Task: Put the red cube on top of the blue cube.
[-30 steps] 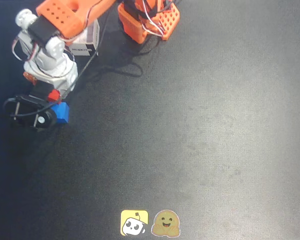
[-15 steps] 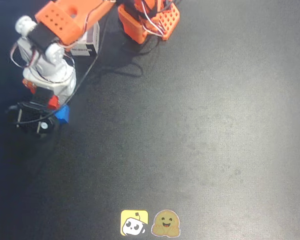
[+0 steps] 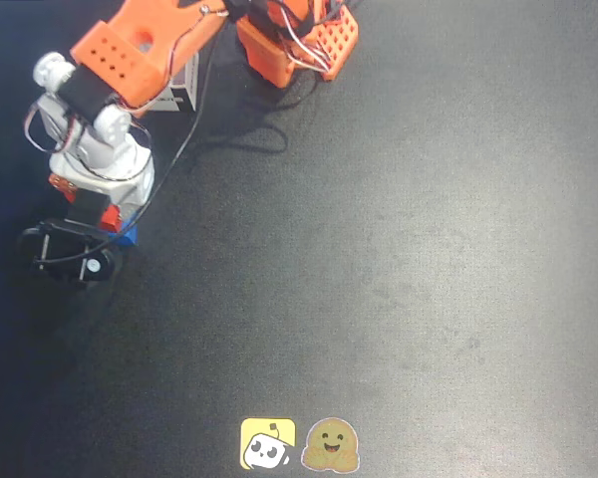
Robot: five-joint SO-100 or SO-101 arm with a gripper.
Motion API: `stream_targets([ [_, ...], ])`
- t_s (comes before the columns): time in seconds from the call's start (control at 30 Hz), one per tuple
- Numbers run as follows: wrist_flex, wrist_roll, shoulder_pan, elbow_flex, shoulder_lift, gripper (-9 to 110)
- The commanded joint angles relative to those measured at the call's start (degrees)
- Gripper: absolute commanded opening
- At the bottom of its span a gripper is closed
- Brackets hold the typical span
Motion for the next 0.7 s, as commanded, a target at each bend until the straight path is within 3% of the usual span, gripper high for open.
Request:
stream_targets([
  [0.0, -1.1, 0.8, -0.5, -3.9, -0.1, 8],
  [0.67, -2.5, 1.3, 0.0, -3.2, -4.4, 11],
])
